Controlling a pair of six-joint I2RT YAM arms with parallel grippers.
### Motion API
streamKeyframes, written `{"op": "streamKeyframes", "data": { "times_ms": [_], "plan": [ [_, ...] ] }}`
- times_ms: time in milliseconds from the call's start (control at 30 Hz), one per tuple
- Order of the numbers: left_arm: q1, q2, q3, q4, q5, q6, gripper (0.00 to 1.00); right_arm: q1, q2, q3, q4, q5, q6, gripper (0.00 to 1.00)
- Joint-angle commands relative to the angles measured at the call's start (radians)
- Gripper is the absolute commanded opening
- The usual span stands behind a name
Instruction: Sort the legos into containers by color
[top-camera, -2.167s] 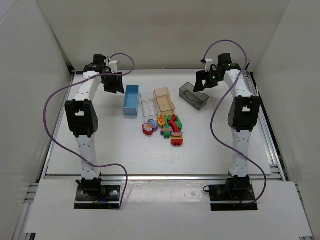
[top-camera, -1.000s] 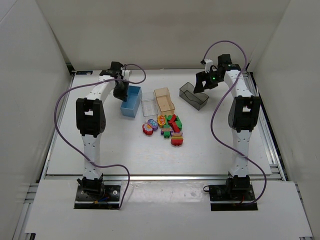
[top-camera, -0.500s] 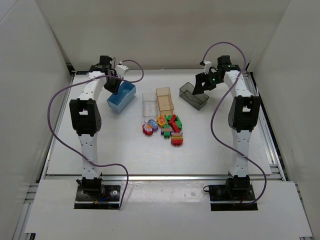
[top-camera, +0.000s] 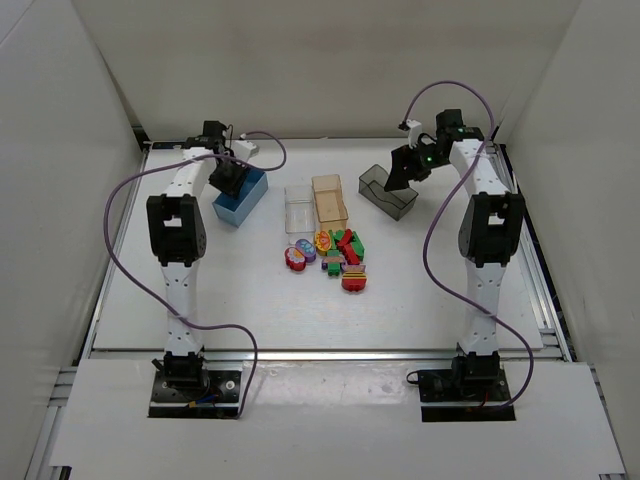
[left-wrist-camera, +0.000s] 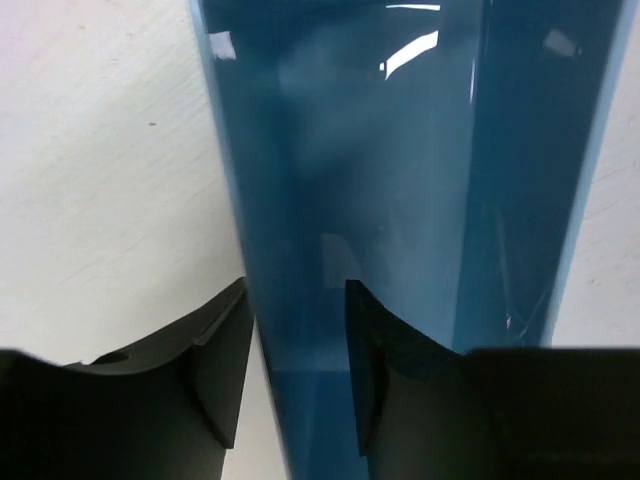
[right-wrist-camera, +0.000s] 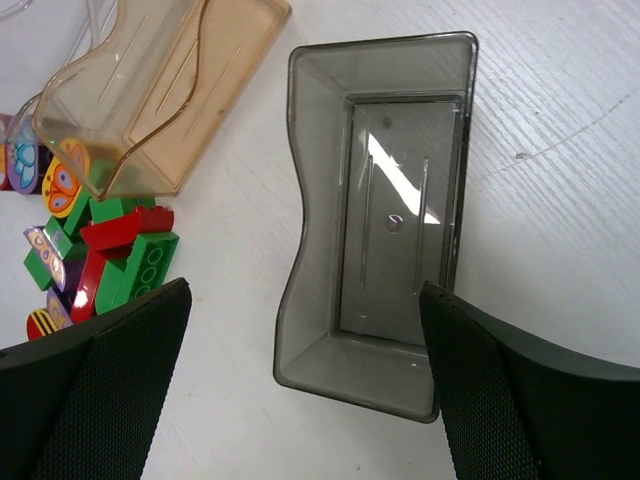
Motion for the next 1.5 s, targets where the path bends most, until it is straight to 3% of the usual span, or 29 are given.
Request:
{"op": "streamKeyframes", "data": {
  "times_ms": [0, 133, 333, 467, 567, 733, 900, 1033, 1200, 1467],
  "plan": [
    [-0.003, -0.014, 0.039, -0.003, 0.011, -0.043, 0.55, 0.013, -0.08, -0.023, -0.042, -0.045, -0.063, 0.98],
    [0.017, -0.038, 0.052, 0.011, 0.046, -0.117, 0.75, 0.019, -0.12, -0.075, -0.024, -0.054, -0.084, 0.98],
    [0.032, -0.167, 0.054, 0.077, 0.108, -0.277, 0.93, 0.028, -0.203, -0.184, 0.036, -0.056, -0.078, 0.98],
    [0.054, -0.246, 0.068, 0.079, 0.163, -0.353, 0.93, 0.048, -0.299, -0.285, 0.074, -0.051, -0.107, 0.98],
    [0.052, -0.338, 0.031, 0.065, 0.212, -0.39, 0.93, 0.099, -0.396, -0.394, 0.032, -0.037, -0.243, 0.98],
    [0.003, -0.529, -0.223, 0.031, 0.341, -0.363, 0.92, 0.198, -0.58, -0.693, -0.011, 0.021, -0.538, 0.95],
    [-0.069, -0.706, -0.516, 0.022, 0.423, -0.298, 0.91, 0.283, -0.658, -0.853, 0.021, 0.064, -0.618, 0.89],
    [-0.176, -0.768, -0.673, 0.025, 0.393, -0.255, 0.89, 0.323, -0.657, -0.876, 0.033, 0.131, -0.52, 0.85],
    [-0.307, -0.764, -0.727, 0.053, 0.284, -0.277, 0.85, 0.329, -0.675, -0.922, 0.114, 0.191, -0.236, 0.86],
    [-0.448, -0.782, -0.868, 0.209, 0.034, -0.405, 0.84, 0.277, -0.74, -0.991, 0.157, 0.233, -0.141, 0.93]
  ]
}}
